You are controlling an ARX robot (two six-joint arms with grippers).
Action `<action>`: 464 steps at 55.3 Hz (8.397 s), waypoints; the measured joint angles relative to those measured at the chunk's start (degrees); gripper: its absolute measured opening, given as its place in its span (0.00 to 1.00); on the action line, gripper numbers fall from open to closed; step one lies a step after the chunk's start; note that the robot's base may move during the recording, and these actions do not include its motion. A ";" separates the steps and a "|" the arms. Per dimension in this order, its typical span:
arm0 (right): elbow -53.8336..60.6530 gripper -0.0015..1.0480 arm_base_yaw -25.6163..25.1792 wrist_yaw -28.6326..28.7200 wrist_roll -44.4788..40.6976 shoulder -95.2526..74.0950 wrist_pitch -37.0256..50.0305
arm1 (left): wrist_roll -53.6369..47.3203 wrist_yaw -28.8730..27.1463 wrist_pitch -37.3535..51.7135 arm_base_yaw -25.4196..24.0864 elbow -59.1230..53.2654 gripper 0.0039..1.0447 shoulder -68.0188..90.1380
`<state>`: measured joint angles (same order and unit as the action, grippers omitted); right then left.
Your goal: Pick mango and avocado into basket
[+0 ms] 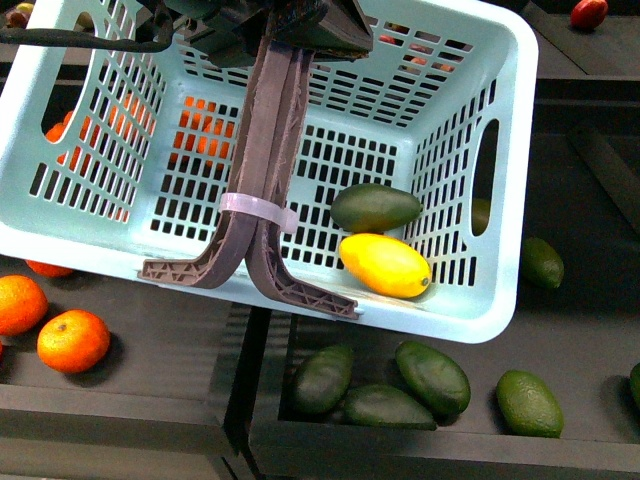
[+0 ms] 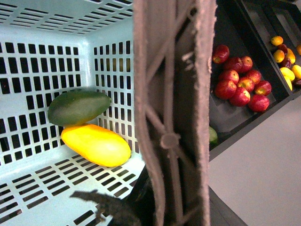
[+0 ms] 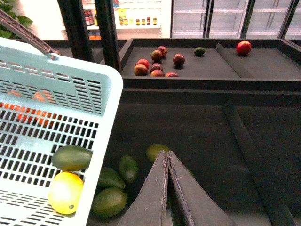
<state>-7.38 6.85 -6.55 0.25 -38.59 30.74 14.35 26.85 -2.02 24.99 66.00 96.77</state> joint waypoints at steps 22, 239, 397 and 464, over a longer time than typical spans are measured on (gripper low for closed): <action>4.31 0.02 -6.62 6.40 -0.07 10.82 -6.45 | 0.00 0.07 0.00 0.02 0.00 0.05 0.00; 6.40 0.92 -6.78 6.54 -0.09 38.42 -30.82 | 71.19 -55.93 23.87 -1.51 9.81 0.04 20.83; 6.40 0.92 -6.78 6.47 -0.09 38.42 -30.82 | -13.73 -26.93 36.65 -24.74 -65.18 0.02 -61.24; 6.40 0.92 -6.78 6.49 -0.09 38.42 -30.82 | -13.73 -26.95 2.16 -24.74 -65.18 0.02 -96.41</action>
<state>-0.97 0.08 -0.05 0.16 -0.16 -0.08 0.62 -0.10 0.14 0.25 0.82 0.36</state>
